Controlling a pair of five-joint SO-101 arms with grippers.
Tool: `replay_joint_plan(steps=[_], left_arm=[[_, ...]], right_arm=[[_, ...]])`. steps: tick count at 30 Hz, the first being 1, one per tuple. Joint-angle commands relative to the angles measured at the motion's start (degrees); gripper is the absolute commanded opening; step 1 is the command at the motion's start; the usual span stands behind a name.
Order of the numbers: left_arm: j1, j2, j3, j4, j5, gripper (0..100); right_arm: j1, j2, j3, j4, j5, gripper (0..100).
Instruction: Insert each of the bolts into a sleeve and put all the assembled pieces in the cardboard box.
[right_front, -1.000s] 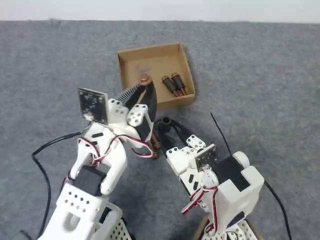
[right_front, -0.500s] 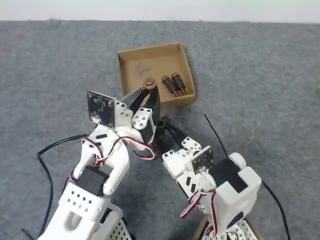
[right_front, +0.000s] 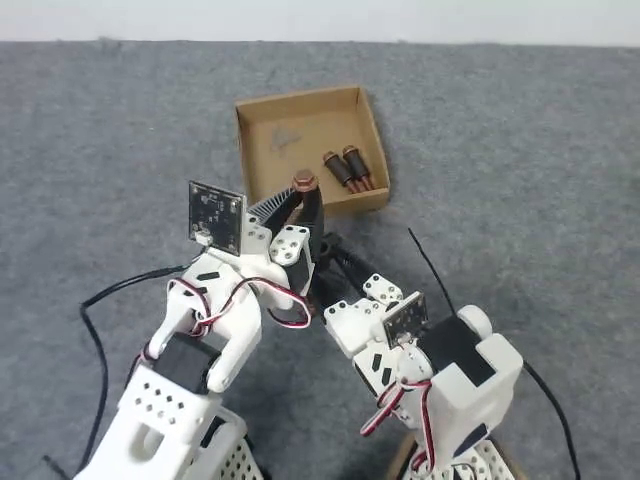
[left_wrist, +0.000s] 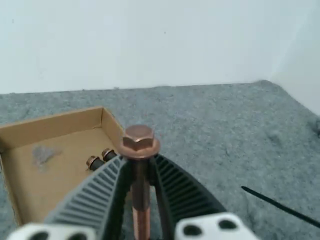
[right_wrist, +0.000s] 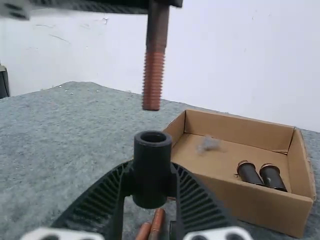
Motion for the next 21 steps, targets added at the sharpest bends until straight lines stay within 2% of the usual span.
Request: replay_joint_plan(steps=[1,8,15,21], left_arm=[[0.44,-2.11,-0.92,0.26,-0.53,1],[3.25,-2.11,-0.84,3.08,-0.53,1],[2.11,-2.11,0.31,2.46,-0.7,1],[2.11,-2.11,7.87,-9.05,-0.7,1]], right_arm=[[-0.22,-0.04,1.14,-1.8,-0.44,0.6],[-0.22,-0.04,1.23,-1.71,-0.44,0.6],[-0.31,-0.04,1.23,-1.71,-0.44,0.6],[-0.22,-0.04,1.23,-1.71,-0.44,0.6]])
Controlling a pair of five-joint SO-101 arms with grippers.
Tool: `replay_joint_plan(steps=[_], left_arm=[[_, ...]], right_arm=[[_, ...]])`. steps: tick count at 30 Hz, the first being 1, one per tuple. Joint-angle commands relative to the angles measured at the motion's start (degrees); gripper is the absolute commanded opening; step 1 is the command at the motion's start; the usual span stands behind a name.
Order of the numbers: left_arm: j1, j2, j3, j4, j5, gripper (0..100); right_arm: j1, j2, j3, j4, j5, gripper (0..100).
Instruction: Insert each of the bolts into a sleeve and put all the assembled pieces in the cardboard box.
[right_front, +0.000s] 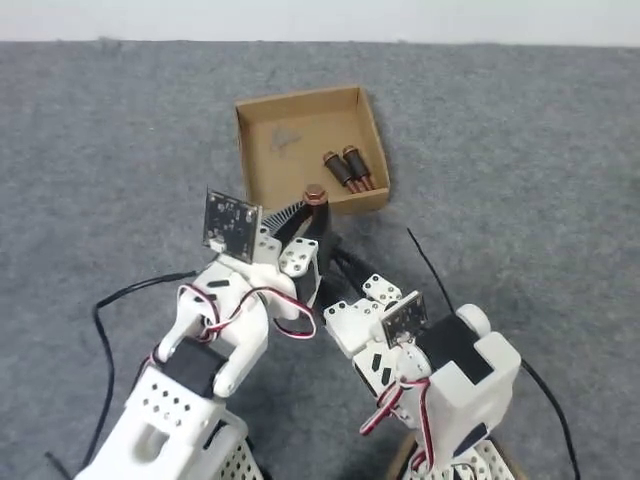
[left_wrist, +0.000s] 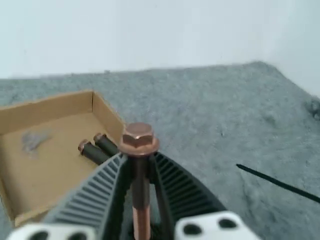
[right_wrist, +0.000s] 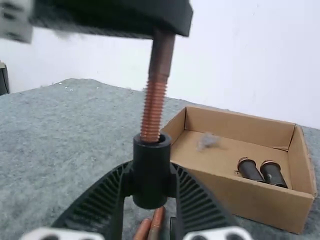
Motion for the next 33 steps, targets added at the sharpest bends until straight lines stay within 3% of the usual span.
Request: replay_joint_plan(steps=[1,33], left_arm=[[-0.09,-1.32,1.8,-5.89,-0.26,1],[0.35,-1.32,9.19,-5.98,-0.35,1]], right_arm=[[-0.13,-0.4,1.23,-1.71,-0.44,0.6],[1.8,-0.66,1.05,-1.63,-0.44,0.6]])
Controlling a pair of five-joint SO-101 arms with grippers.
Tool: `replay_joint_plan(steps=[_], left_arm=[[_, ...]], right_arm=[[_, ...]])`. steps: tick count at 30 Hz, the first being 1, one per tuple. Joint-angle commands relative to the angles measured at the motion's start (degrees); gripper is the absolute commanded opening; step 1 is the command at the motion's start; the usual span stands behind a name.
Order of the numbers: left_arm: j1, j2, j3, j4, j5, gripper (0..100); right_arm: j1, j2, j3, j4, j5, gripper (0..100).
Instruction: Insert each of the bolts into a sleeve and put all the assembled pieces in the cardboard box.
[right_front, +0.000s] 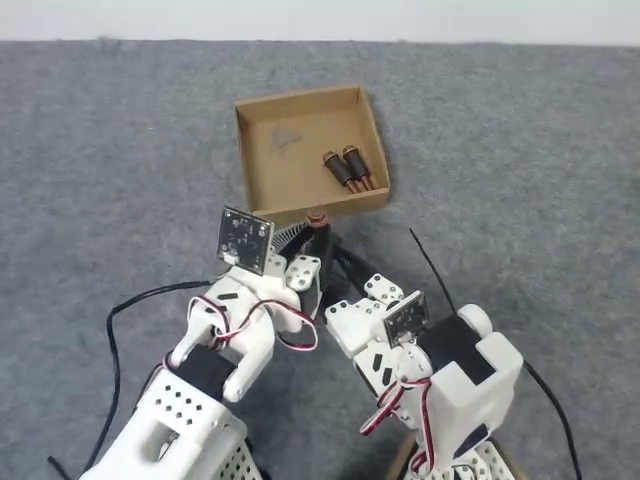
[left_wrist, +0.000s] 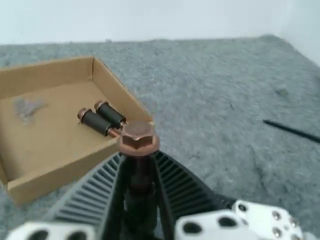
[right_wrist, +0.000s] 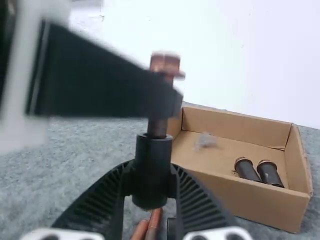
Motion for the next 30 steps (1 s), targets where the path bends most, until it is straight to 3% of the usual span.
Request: replay_joint_plan(steps=[1,6,30], left_arm=[[0.0,-1.05,-0.22,-1.41,-1.23,1],[0.09,-1.05,0.92,-1.41,-6.15,1],[0.0,-1.05,3.12,-1.67,-5.89,3]], right_arm=[[1.27,-0.66,1.05,-1.63,-0.26,0.6],[1.27,-0.75,1.05,-1.63,-0.26,0.6],[1.27,-0.75,1.23,-1.71,-0.18,0.6]])
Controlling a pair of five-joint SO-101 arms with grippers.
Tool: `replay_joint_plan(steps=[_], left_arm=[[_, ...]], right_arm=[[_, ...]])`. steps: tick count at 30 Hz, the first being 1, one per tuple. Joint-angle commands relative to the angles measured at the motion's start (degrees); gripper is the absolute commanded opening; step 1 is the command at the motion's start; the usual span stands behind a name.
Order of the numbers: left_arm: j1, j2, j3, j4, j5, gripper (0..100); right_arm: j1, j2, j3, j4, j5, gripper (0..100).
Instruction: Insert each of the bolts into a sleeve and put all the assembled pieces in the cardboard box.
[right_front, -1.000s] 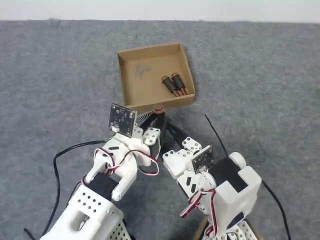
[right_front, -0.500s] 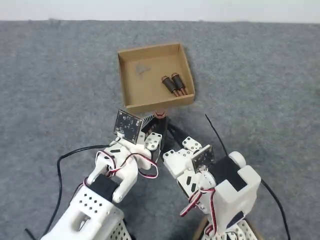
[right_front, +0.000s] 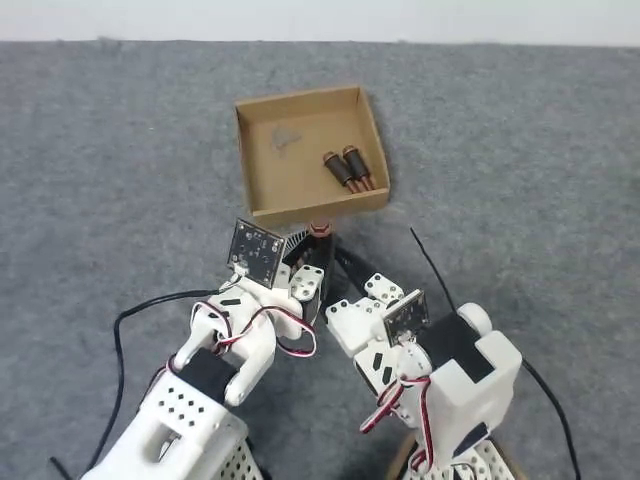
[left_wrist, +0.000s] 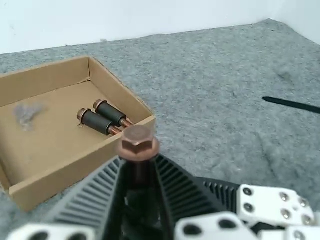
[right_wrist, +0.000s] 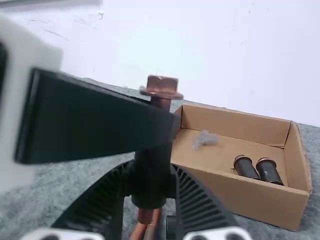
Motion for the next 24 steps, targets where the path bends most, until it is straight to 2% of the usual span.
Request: replay_joint_plan(steps=[1,6,24], left_arm=[[-0.26,-0.35,-0.04,-0.53,-0.53,5],[-0.62,-0.35,0.04,-0.35,4.04,14],[-0.62,-0.44,-0.84,-0.35,4.13,14]], right_arm=[[0.92,-0.84,1.23,-1.71,-0.09,0.6],[0.92,-0.75,1.23,-1.71,-0.09,0.6],[0.92,-0.48,0.97,-1.63,-0.09,0.6]])
